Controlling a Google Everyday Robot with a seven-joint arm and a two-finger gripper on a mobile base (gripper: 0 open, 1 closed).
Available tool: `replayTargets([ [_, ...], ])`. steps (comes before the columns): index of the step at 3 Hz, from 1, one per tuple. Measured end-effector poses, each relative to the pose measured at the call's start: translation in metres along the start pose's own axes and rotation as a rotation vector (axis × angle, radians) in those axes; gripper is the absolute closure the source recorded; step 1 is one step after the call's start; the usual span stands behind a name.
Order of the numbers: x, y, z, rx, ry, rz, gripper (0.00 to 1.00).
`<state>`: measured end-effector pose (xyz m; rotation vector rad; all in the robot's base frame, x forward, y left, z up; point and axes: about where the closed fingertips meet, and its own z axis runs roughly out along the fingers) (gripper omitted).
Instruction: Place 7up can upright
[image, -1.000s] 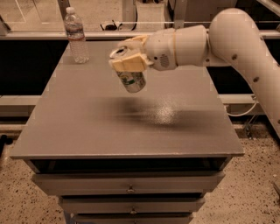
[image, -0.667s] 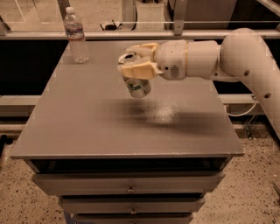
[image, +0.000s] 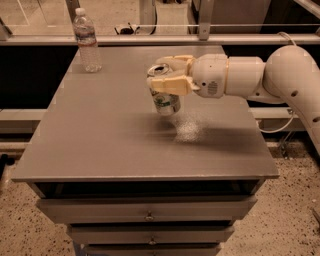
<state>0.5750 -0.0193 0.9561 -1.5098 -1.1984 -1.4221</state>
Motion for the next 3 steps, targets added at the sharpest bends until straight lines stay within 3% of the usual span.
replayTargets([
  [2,-0.012,-0.003,-0.005,0.104,0.103,-0.012,0.97],
  [3,-0.021,-0.009,-0.011,0.134,0.123,-0.002,0.74],
])
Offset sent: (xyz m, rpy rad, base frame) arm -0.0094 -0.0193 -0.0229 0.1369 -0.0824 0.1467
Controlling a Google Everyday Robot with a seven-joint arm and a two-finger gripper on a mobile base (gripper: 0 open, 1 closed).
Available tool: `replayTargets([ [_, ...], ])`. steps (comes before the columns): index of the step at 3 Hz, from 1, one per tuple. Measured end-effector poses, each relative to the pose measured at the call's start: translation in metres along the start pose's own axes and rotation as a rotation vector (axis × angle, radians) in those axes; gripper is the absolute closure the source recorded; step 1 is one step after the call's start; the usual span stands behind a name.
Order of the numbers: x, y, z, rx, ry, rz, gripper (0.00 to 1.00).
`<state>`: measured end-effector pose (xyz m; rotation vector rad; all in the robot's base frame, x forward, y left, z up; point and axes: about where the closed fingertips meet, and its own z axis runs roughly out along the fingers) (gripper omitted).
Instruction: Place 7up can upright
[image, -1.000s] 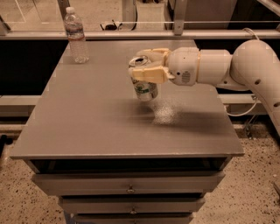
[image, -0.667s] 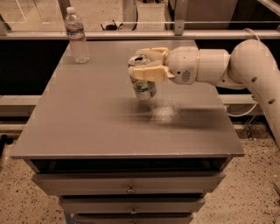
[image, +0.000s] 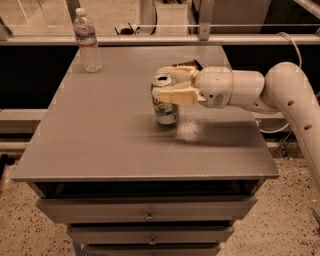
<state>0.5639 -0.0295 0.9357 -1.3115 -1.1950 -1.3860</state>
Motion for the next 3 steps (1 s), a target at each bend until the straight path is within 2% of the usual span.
replayTargets([
  [1,-0.016,-0.012,-0.013,-0.007,0.027,0.045,0.43],
  [2,-0.024,-0.023,-0.032,-0.025,0.024,0.073,0.12],
  [3,-0.023,-0.029,-0.046,-0.036,0.012,0.075,0.0],
])
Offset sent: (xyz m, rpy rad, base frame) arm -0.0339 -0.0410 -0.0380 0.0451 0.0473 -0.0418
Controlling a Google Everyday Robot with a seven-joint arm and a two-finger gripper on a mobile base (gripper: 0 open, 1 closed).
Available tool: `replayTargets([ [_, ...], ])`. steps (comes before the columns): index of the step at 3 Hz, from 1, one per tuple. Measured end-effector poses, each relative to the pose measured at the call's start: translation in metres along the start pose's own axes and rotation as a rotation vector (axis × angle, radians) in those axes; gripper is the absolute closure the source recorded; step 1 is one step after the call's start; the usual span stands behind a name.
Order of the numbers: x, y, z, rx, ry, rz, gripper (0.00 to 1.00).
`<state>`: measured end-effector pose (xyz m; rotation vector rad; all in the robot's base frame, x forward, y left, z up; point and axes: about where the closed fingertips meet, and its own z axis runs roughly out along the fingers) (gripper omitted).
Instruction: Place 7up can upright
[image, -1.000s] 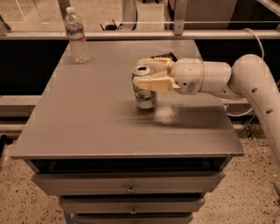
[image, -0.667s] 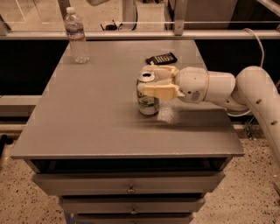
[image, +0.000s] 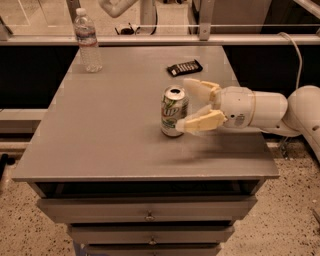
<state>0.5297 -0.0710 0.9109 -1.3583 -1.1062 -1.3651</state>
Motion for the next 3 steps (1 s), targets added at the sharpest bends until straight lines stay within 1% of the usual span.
replayTargets([
  [1,0.015,0.001,-0.018,0.011,-0.061,-0.023,0.0],
  [2,0.059,0.006,-0.069,0.007,-0.185,-0.068,0.0],
  [3,0.063,0.007,-0.079,0.007,-0.166,-0.065,0.0],
])
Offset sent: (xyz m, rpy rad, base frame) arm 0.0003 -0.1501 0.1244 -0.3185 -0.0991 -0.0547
